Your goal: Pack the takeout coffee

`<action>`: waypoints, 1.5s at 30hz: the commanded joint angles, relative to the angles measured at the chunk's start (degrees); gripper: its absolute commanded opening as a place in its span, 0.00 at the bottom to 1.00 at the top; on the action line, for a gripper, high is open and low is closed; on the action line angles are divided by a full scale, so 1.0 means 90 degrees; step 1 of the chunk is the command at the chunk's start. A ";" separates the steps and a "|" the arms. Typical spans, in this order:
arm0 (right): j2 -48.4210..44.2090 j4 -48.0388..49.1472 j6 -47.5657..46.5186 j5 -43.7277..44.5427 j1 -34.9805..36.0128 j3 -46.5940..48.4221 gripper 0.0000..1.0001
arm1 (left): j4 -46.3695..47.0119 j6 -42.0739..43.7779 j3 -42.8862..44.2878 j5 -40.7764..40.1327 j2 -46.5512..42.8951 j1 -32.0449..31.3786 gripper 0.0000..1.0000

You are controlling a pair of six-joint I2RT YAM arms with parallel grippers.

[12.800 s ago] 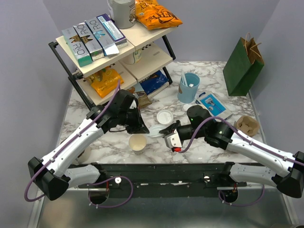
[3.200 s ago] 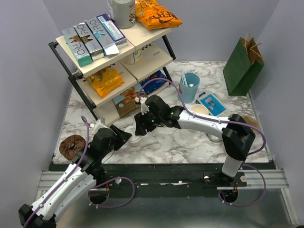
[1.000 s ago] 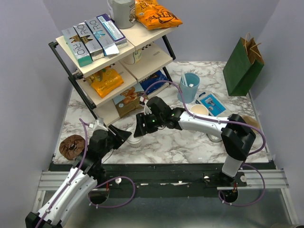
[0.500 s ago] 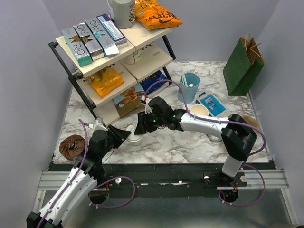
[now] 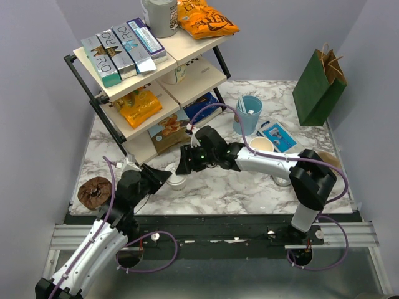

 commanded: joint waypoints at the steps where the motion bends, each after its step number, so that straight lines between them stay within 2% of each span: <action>1: 0.0323 -0.1180 -0.0080 0.0506 0.0047 0.0016 0.67 | -0.1326 0.0334 -0.0008 0.0265 0.0036 -0.0046 0.41; 2: 0.0293 -0.1258 -0.0118 0.0497 0.0047 0.0074 0.75 | -0.1424 0.0431 0.0071 0.0226 0.0016 -0.0046 0.50; 3: 0.0264 -0.1288 -0.0099 0.0506 0.0038 0.0152 0.78 | -0.1473 0.0481 0.0140 0.0158 0.0016 -0.0056 0.57; 5: 0.0215 -0.1308 -0.0118 0.0458 0.0028 0.0241 0.80 | -0.1551 0.0549 0.0354 0.0119 0.0045 -0.0046 0.69; 7: 0.0224 -0.1308 -0.0099 0.0361 0.0018 0.0436 0.79 | -0.1542 0.0647 0.0539 0.0041 0.0104 -0.0046 0.76; 8: 0.0244 -0.1317 -0.0118 0.0331 0.0018 0.0504 0.80 | -0.1513 0.0647 0.0599 0.0040 0.0143 -0.0056 0.92; 9: 0.0254 -0.1317 -0.0119 0.0321 0.0018 0.0563 0.80 | -0.1474 0.0724 0.0667 0.0040 0.0269 -0.0046 0.99; 15: 0.0215 -0.1366 -0.0138 0.0350 -0.0001 0.0954 0.84 | -0.1210 0.0871 0.1136 0.0040 0.0650 -0.0056 0.99; 17: 0.0176 -0.1376 -0.0196 0.0321 0.0008 0.1022 0.84 | -0.1297 0.0920 0.1291 -0.0242 0.0690 -0.0056 0.99; 25: 0.0146 -0.1386 -0.0353 0.0135 -0.0002 0.1091 0.86 | -0.1249 0.0999 0.1537 -0.0516 0.0865 -0.0046 0.99; 28: 0.0049 -0.1396 -0.0246 0.0359 -0.0031 0.0955 0.86 | -0.1297 0.1008 0.1576 -0.0555 0.0953 -0.0036 0.99; 33: -0.0098 -0.1240 -0.0070 0.0399 -0.0167 0.0710 0.78 | -0.1210 0.0970 0.1459 -0.0556 0.1031 -0.0036 0.99; 40: -0.0107 -0.0800 -0.0031 -0.0401 -0.0236 0.0349 0.69 | -0.0995 0.0950 0.1342 -0.0341 0.1158 -0.0017 0.99; 45: -0.0166 -0.0439 0.0194 -0.0723 -0.0275 0.0124 0.64 | -0.0780 0.0911 0.1195 -0.0214 0.1256 -0.0007 0.94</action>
